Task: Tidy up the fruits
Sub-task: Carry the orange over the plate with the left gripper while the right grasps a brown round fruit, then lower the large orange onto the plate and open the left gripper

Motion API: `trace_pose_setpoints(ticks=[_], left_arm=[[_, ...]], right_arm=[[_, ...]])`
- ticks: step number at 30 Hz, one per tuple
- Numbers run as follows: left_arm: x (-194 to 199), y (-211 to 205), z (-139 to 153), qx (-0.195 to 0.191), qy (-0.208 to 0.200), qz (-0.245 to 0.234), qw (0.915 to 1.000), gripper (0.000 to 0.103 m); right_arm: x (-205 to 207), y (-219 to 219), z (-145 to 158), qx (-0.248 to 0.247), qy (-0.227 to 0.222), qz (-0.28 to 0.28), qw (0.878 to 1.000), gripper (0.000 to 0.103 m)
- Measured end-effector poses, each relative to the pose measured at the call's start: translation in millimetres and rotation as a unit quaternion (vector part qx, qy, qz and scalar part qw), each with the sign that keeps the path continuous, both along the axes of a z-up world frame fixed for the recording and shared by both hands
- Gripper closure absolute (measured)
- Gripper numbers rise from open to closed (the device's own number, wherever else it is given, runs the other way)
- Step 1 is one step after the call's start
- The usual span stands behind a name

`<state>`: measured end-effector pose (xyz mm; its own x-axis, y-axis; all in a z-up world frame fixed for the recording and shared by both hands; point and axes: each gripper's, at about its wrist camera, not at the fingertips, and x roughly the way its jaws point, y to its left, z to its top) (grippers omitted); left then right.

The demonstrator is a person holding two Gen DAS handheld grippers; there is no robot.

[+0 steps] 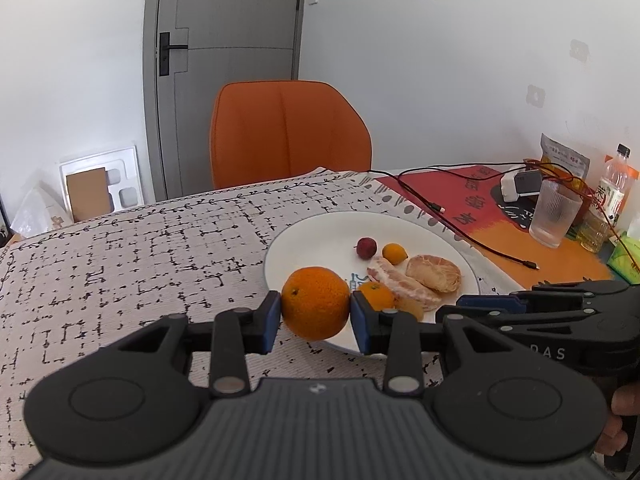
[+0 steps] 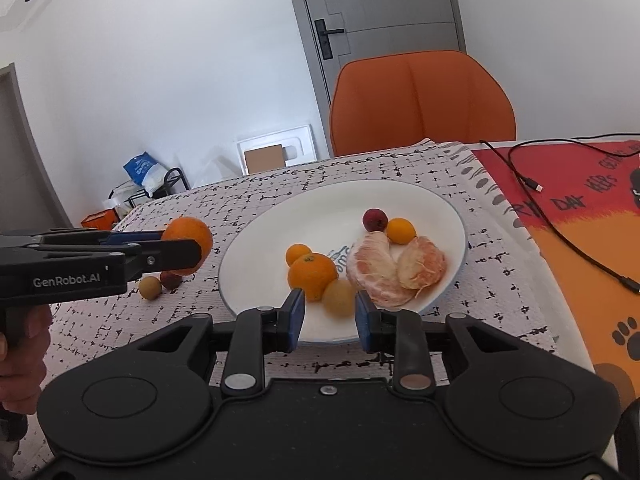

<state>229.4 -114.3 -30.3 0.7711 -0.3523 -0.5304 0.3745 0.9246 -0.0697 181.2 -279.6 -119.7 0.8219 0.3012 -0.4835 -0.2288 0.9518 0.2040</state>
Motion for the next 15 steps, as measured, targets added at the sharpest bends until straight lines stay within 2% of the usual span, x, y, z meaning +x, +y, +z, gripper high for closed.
trace_pose_setpoints(ticks=[13, 15], left_arm=[[7.7, -19.5, 0.6, 0.011, 0.0, -0.011, 0.9999, 0.067], [6.9, -20.2, 2.3, 0.012, -0.004, -0.007, 0.9999, 0.063]], right_arm=[[-4.8, -10.0, 0.9, 0.009, -0.004, -0.005, 1.0, 0.074], [-4.5, -10.3, 0.8, 0.01, -0.004, -0.005, 1.0, 0.074]])
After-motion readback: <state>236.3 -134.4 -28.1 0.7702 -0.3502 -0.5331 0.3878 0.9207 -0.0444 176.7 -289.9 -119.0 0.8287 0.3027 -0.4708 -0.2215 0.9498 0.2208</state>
